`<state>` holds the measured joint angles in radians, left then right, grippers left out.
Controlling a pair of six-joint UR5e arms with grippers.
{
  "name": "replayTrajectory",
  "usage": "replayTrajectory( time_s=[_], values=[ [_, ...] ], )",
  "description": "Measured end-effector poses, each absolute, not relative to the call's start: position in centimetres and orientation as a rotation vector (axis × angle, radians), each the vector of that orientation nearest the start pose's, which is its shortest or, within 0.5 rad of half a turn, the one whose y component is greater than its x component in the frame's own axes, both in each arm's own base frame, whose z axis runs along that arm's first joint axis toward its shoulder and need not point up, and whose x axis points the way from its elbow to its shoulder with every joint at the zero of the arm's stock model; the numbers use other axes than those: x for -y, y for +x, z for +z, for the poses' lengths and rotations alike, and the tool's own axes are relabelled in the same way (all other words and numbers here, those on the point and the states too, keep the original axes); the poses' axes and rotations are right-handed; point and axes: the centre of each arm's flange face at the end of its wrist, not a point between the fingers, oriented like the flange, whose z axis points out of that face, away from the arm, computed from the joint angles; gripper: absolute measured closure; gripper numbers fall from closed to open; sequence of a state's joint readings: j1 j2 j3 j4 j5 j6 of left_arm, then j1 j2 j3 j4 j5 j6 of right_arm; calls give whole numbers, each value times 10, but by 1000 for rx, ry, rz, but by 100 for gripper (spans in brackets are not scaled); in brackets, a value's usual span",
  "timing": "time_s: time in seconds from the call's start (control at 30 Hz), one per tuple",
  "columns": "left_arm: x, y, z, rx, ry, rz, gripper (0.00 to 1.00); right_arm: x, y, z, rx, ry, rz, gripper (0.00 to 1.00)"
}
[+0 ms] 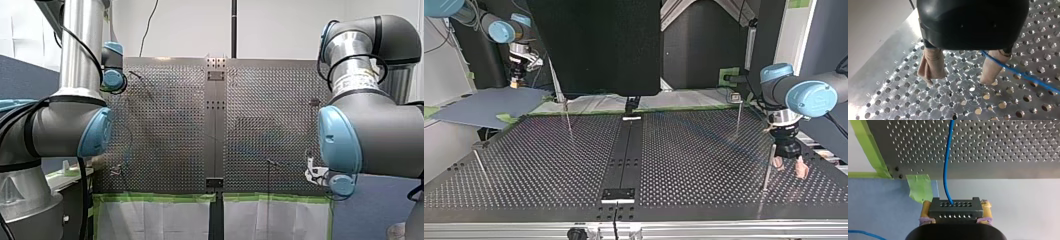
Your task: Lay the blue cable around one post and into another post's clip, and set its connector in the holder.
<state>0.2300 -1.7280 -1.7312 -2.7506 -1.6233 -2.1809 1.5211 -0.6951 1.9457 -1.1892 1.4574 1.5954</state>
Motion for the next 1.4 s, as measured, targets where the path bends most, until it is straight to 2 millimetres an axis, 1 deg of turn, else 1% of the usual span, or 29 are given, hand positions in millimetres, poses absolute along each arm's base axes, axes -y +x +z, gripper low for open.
replayTrajectory(
  time_s=[0.1,0.23,0.33,0.4,0.5,0.6,0.73,1.07,1.23,1.4],
  values=[
    [0,560,368,-1355,-651,-266,0,551,113,-44,1232,1306,1253,100],
    [0,560,368,-1354,-651,-266,0,549,123,-45,1202,1345,1285,100],
    [0,560,368,-1353,-651,-265,0,549,136,-51,1176,1390,1311,100],
    [-1,560,368,-1352,-652,-264,0,549,149,-58,1153,1436,1326,100],
    [-2,561,368,-1352,-654,-262,0,552,167,-61,1108,1495,1345,100],
    [-2,561,368,-1351,-655,-262,0,554,175,-61,1080,1533,1349,100],
    [-2,561,367,-1352,-656,-262,0,553,172,-64,1100,1554,1326,100],
    [-1,560,367,-1354,-654,-263,0,559,150,-63,1190,1491,1302,100],
    [2,559,366,-1370,-663,-279,0,561,147,-62,1201,1475,1313,100],
    [5,558,364,-1385,-679,-334,0,561,147,-63,1202,1477,1314,100]
  ],
)
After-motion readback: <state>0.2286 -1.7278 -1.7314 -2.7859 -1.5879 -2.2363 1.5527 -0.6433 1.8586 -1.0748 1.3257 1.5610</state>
